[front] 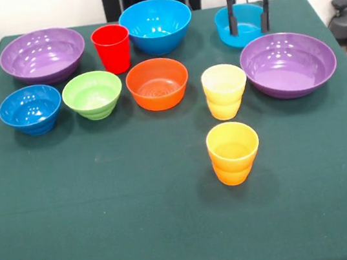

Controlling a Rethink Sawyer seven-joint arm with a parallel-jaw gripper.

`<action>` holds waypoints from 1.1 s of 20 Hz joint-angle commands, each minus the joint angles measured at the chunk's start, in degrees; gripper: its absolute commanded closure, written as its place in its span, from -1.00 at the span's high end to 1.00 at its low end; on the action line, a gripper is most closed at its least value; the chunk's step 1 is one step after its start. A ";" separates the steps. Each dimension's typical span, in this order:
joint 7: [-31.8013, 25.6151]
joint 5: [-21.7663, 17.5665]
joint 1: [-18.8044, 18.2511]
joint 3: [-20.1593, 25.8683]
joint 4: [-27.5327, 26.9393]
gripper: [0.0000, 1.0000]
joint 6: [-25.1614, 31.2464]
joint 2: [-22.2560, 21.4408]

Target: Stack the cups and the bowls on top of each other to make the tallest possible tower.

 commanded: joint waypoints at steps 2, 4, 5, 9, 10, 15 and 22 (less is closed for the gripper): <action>9.54 -2.37 -1.74 3.79 -5.19 1.00 -5.44 10.46; 9.41 -3.13 -2.97 4.17 -5.36 1.00 -5.94 11.04; 9.24 -3.55 -3.94 4.62 -5.45 1.00 -5.71 11.20; 8.56 -5.39 -8.00 6.70 -6.01 1.00 -4.50 11.32; 8.43 -5.84 -8.55 7.01 -6.05 1.00 -4.47 11.17; 7.48 -8.35 -12.66 9.78 -5.63 1.00 -2.02 8.63; 6.61 -8.63 -15.15 11.11 -5.44 1.00 0.82 7.28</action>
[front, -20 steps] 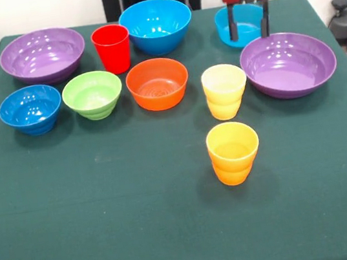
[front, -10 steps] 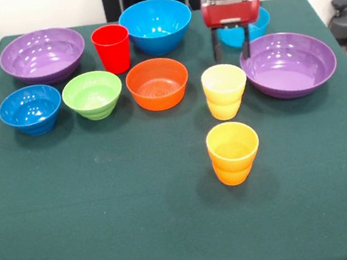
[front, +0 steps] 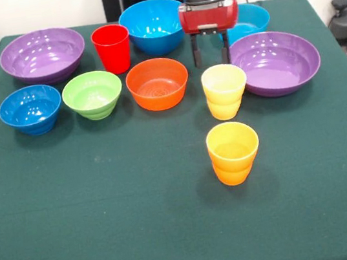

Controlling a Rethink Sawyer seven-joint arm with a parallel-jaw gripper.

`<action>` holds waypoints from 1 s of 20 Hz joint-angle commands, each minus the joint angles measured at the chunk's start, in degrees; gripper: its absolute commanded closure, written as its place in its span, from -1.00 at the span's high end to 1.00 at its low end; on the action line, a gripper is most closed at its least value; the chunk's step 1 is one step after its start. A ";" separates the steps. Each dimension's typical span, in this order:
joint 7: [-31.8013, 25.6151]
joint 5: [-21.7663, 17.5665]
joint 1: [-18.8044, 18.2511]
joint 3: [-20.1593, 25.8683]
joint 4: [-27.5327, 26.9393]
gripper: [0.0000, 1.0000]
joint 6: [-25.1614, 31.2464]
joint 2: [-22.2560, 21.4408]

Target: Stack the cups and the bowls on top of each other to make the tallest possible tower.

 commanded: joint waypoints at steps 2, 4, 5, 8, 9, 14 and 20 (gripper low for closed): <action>6.31 -2.58 -1.81 6.83 -4.32 1.00 5.13 -0.34; 5.96 -3.01 -2.41 7.04 -4.44 1.00 5.33 -0.07; 5.92 -3.26 -2.75 7.31 -4.41 1.00 5.33 0.12; 5.66 -3.90 -3.03 7.61 -4.37 1.00 5.11 0.32; 5.48 -4.01 -3.13 7.88 -4.23 1.00 5.62 0.00; 5.11 -3.06 -3.16 9.89 -2.13 1.00 10.57 -6.03; 6.17 -3.01 -4.18 10.24 -2.48 1.00 9.91 -5.02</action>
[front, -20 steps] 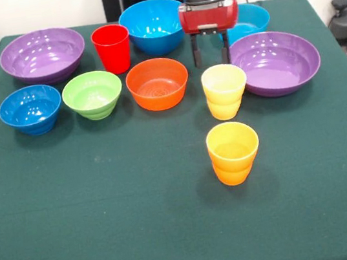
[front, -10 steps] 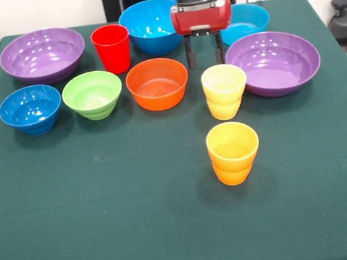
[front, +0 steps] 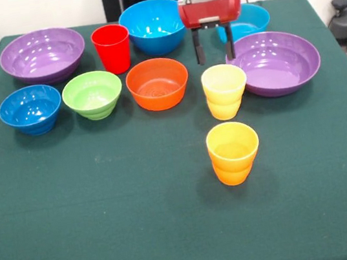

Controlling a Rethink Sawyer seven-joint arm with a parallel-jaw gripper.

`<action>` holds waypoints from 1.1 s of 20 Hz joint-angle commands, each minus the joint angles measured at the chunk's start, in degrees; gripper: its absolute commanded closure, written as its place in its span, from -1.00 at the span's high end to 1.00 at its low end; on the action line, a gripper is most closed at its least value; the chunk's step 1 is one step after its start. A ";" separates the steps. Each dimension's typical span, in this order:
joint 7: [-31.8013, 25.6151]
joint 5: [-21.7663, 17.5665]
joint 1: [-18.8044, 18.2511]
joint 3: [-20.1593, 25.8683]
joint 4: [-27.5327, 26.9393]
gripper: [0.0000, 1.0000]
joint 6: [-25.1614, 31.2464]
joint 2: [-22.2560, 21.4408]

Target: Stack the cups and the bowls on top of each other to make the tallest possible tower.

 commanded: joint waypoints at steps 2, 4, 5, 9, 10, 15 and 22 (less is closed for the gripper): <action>6.02 -2.29 -1.96 6.42 -2.20 1.00 5.95 -0.38; 5.99 -2.72 -2.46 6.71 -1.98 1.00 5.65 -0.05; 5.96 -2.77 -2.33 6.48 -2.20 1.00 5.19 0.38; 5.99 -2.85 -2.72 6.82 -2.28 1.00 4.85 0.94; 6.17 -2.93 -3.06 7.13 -2.22 1.00 4.61 1.21; 7.05 -4.05 -5.74 8.99 -2.50 1.00 2.44 4.23; 6.34 -5.47 -7.47 9.74 -2.16 1.00 2.80 4.89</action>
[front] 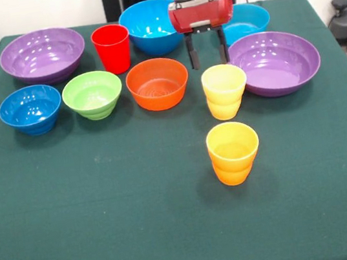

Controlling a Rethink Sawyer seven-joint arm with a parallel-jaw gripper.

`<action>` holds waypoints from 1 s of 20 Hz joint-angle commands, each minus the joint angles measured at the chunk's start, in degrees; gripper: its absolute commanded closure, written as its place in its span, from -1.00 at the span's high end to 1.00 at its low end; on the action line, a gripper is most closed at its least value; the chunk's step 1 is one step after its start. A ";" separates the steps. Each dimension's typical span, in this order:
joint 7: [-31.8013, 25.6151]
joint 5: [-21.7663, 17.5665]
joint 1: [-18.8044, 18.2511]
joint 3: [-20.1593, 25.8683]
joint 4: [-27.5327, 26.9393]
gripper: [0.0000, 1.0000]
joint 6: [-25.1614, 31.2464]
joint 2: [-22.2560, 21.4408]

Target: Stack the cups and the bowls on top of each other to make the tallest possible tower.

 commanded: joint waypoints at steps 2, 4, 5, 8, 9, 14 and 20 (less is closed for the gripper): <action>6.50 -3.22 -0.25 4.74 -1.96 1.00 2.23 3.58; 6.63 -3.42 0.10 4.36 -1.78 1.00 1.71 3.96; 6.76 -3.58 0.13 4.28 -1.69 1.00 1.41 4.21; 7.14 -3.87 0.04 4.28 -1.26 1.00 1.12 4.28; 7.27 -3.80 -0.19 4.43 -1.29 1.00 1.35 4.19; 7.59 -1.26 1.11 3.76 0.49 1.00 5.66 -1.94; 8.10 3.68 1.20 5.92 3.27 1.00 16.61 -16.01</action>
